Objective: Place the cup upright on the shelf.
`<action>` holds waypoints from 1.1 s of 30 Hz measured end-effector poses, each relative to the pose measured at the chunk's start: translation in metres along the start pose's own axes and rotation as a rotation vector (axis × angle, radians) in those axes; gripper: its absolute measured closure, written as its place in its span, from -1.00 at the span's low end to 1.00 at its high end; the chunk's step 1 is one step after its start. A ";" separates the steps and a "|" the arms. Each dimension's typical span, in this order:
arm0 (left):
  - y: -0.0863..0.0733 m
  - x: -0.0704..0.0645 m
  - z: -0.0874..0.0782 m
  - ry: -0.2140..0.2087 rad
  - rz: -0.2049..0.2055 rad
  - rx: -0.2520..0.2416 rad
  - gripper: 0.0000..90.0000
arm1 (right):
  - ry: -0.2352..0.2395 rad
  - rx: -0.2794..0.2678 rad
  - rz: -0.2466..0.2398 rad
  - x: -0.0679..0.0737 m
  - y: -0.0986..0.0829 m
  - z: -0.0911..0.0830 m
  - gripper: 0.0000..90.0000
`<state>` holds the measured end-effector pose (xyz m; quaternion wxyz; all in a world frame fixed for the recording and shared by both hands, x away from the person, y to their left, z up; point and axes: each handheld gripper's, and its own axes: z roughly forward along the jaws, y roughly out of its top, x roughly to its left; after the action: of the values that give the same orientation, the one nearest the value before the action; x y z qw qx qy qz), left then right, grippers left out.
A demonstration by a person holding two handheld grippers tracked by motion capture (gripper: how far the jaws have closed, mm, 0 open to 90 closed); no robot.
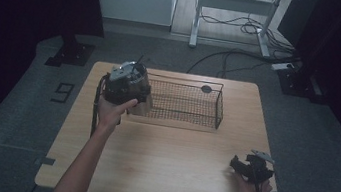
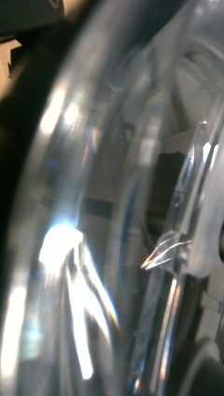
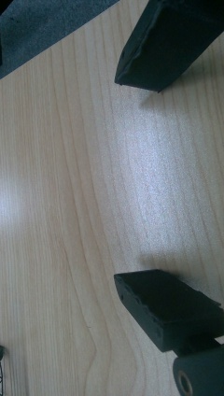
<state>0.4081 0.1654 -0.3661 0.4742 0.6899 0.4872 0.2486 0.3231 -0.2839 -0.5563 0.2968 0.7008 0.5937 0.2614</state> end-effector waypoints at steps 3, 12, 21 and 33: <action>0.004 0.003 0.005 0.007 0.010 -0.010 -0.91 | 0.000 0.000 0.000 0.000 0.000 0.000 -0.88; 0.011 0.003 0.016 0.018 0.021 -0.004 -0.91 | 0.000 0.000 -0.001 0.000 0.000 0.000 -0.88; 0.021 0.000 0.029 0.029 0.023 0.006 -0.91 | 0.000 0.000 -0.001 0.000 0.000 0.000 -0.88; 0.033 -0.011 0.050 0.031 0.054 0.021 -0.91 | 0.001 0.000 0.000 0.000 0.000 0.000 -0.88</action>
<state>0.4580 0.1323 -0.3563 0.4527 0.7038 0.4781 0.2668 0.3231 -0.2839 -0.5563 0.2965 0.7009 0.5937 0.2615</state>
